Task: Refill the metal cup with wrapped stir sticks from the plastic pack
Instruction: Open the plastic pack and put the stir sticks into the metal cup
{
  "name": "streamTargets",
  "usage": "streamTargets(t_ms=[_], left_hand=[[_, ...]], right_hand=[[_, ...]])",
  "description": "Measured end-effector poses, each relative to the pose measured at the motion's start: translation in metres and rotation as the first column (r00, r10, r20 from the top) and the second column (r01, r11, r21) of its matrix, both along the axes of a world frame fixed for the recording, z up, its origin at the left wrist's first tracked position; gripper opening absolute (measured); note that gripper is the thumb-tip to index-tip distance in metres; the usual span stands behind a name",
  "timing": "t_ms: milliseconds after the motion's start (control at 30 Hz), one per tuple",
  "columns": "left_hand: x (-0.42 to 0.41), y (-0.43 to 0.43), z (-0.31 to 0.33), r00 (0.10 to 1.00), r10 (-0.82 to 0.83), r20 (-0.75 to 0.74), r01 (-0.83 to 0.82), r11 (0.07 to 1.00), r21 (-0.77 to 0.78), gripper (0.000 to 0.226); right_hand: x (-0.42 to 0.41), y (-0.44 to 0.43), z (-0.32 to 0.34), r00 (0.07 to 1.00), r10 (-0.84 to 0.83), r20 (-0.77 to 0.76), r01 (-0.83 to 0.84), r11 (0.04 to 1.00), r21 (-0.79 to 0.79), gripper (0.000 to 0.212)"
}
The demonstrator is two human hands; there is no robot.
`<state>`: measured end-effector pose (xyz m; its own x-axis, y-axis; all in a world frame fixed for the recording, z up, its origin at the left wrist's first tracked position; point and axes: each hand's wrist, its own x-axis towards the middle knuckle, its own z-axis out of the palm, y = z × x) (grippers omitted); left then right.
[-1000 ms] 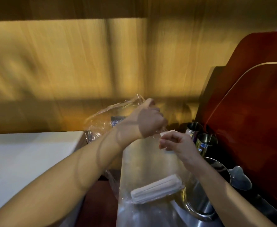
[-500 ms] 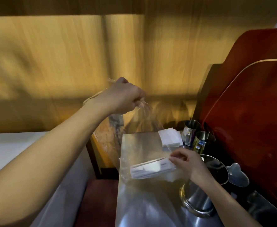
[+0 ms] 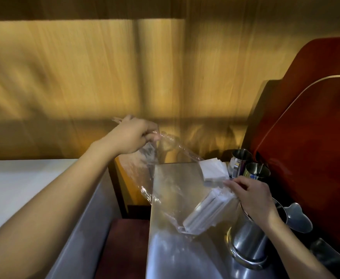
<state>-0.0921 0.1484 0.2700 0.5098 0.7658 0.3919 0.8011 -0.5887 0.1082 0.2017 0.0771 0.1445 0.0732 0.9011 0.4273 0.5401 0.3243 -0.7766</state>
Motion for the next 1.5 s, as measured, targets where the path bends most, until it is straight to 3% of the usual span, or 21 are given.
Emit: streamTargets(t_ms=[233, 333, 533, 667, 767, 867, 967, 1100, 1167, 1333, 1400, 1500], left_hand=[[-0.015, 0.002, -0.048, 0.988, 0.094, -0.124, -0.105, 0.991, -0.079, 0.02], [-0.017, 0.004, -0.05, 0.992, 0.088, -0.09, -0.093, 0.994, -0.055, 0.018], [-0.019, 0.004, -0.048, 0.999, 0.053, -0.014, -0.053, 0.996, -0.067, 0.016], [-0.014, 0.001, -0.052, 0.991, 0.048, -0.122, -0.058, 0.995, -0.082, 0.015], [-0.01, 0.001, -0.053, 0.984, 0.081, -0.157, -0.087, 0.996, -0.028, 0.016], [-0.008, 0.003, -0.051, 0.988, 0.099, -0.115, -0.104, 0.994, -0.041, 0.012], [-0.004, 0.004, -0.052, 0.985, 0.092, -0.143, -0.103, 0.992, -0.074, 0.012], [-0.005, 0.008, -0.059, 0.985, 0.102, -0.139, -0.115, 0.99, -0.086, 0.012], [-0.008, 0.009, -0.062, 0.986, 0.097, -0.138, -0.113, 0.987, -0.111, 0.013], [-0.013, 0.01, -0.07, 0.988, 0.095, -0.123, -0.115, 0.978, -0.175, 0.013], [-0.018, 0.01, -0.073, 0.984, 0.105, -0.145, -0.136, 0.966, -0.221, 0.02], [-0.024, 0.008, -0.082, 0.972, 0.127, -0.2, -0.189, 0.924, -0.334, 0.025]], right_hand=[[0.012, 0.007, -0.01, 0.989, 0.083, 0.123, -0.045, 0.957, -0.286, 0.007], [0.013, 0.008, -0.012, 0.994, 0.07, 0.082, -0.041, 0.949, -0.312, 0.016], [0.02, 0.005, -0.013, 0.997, -0.036, 0.074, 0.057, 0.952, -0.302, 0.014], [0.016, -0.001, -0.011, 0.993, -0.06, 0.102, 0.068, 0.995, -0.077, 0.011], [0.014, -0.001, -0.007, 0.984, -0.018, 0.178, 0.042, 0.99, -0.136, 0.012], [0.015, 0.001, -0.006, 0.975, -0.119, 0.189, 0.129, 0.991, -0.04, 0.012], [0.016, 0.005, -0.008, 0.966, -0.112, 0.232, 0.148, 0.978, -0.146, 0.018], [0.022, 0.012, -0.013, 0.996, -0.049, -0.07, 0.022, 0.942, -0.334, 0.005], [0.025, 0.015, -0.016, 0.99, -0.053, -0.132, 0.004, 0.938, -0.347, 0.011], [0.016, 0.016, -0.003, 0.965, -0.117, -0.233, 0.085, 0.986, -0.144, 0.018], [0.004, 0.016, 0.009, 0.987, -0.022, -0.161, 0.012, 0.998, -0.067, 0.019], [-0.019, 0.021, 0.018, 0.98, 0.172, 0.103, -0.149, 0.968, -0.202, 0.012]])
